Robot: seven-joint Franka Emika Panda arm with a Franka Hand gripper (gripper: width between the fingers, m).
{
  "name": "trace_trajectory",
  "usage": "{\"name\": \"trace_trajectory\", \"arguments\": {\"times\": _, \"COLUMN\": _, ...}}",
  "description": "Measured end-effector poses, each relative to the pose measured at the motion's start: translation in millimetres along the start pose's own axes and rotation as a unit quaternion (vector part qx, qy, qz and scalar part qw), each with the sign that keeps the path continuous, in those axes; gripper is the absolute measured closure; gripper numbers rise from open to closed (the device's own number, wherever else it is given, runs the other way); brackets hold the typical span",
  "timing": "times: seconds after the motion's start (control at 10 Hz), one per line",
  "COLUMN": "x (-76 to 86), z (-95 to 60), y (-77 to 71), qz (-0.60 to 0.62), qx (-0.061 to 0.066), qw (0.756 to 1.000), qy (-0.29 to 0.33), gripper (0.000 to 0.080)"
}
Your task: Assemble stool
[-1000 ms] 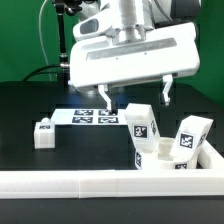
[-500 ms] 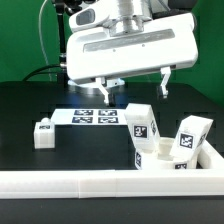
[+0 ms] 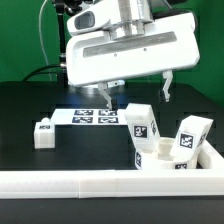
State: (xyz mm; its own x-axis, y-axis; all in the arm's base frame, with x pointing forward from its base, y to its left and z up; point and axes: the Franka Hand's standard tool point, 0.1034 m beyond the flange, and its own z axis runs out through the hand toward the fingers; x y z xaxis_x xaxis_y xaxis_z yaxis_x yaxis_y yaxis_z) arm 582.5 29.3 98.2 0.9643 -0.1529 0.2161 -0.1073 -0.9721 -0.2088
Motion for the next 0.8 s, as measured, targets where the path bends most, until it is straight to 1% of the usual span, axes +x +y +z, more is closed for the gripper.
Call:
{"name": "trace_trajectory", "arguments": {"times": 0.1, "x": -0.6, "z": -0.7, "y": -1.6, "qz": 0.003, "qx": 0.010, "qw": 0.999, "qy": -0.038, "gripper": 0.0151}}
{"name": "trace_trajectory", "arguments": {"times": 0.3, "x": 2.6, "z": -2.0, "y": 0.7, "qz": -0.009, "qx": 0.021, "qw": 0.997, "qy": -0.078, "gripper": 0.0151}}
{"name": "trace_trajectory", "arguments": {"times": 0.4, "x": 8.6, "z": -2.9, "y": 4.6, "qz": -0.017, "qx": 0.023, "qw": 0.996, "qy": -0.079, "gripper": 0.0151}}
{"name": "trace_trajectory", "arguments": {"times": 0.7, "x": 7.3, "z": -1.0, "y": 3.2, "qz": -0.024, "qx": 0.023, "qw": 0.997, "qy": -0.075, "gripper": 0.0151}}
{"name": "trace_trajectory", "arguments": {"times": 0.8, "x": 7.2, "z": -0.4, "y": 4.2, "qz": -0.078, "qx": 0.025, "qw": 0.994, "qy": -0.076, "gripper": 0.0151}}
